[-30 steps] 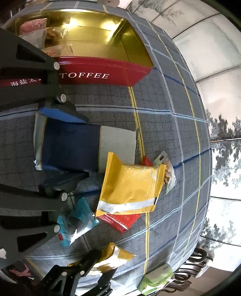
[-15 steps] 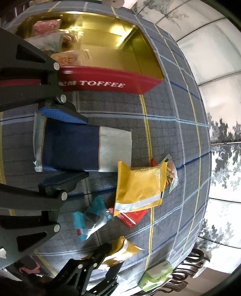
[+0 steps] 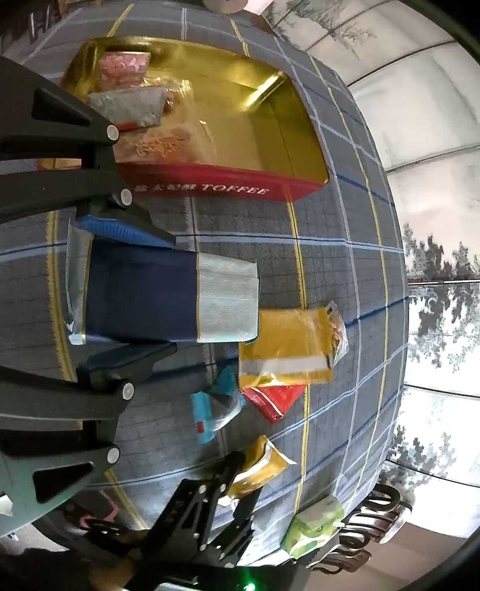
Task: Organize snacks
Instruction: 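Carry the navy-and-white packet into the gold tin and open the left tool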
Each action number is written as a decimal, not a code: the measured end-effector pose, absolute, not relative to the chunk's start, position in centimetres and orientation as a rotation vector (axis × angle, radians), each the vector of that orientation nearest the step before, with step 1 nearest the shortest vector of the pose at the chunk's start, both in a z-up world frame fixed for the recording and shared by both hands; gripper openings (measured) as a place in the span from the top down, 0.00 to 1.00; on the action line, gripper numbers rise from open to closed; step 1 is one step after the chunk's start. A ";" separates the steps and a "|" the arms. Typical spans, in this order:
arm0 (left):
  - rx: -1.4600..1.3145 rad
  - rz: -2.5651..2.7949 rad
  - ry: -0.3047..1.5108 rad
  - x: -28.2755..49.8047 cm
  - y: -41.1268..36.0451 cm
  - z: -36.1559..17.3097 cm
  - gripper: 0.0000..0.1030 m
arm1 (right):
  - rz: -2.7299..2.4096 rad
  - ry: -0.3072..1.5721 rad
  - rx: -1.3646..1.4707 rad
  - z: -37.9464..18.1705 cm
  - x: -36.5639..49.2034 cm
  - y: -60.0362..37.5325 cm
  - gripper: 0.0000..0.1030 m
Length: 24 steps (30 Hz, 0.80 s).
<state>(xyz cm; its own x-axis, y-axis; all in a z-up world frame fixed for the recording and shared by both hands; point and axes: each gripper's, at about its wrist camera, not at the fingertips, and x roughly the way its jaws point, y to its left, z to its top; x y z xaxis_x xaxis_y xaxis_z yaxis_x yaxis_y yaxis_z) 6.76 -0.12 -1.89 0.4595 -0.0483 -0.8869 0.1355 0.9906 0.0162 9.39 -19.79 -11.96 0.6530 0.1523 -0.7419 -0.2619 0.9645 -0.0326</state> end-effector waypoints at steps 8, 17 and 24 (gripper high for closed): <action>0.073 -0.132 1.053 5.4 0.3 0.2 0.56 | 0.235 0.827 -0.143 -12.0 9.4 -19.7 0.44; 0.059 -0.072 0.997 4.6 3.4 3.0 0.56 | 0.234 0.827 -0.144 -12.0 9.4 -19.7 0.44; 0.043 0.031 0.997 4.5 7.9 3.4 0.56 | 0.234 0.826 -0.144 -12.0 9.4 -19.7 0.44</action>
<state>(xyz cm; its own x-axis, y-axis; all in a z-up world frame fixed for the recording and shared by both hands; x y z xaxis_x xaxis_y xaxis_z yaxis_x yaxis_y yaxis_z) 4.54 7.93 3.41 0.5427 0.0459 -0.8387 -0.0063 0.9987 0.0506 9.39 -19.66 -11.98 0.6539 0.1498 -0.7416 -0.2612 0.9646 -0.0355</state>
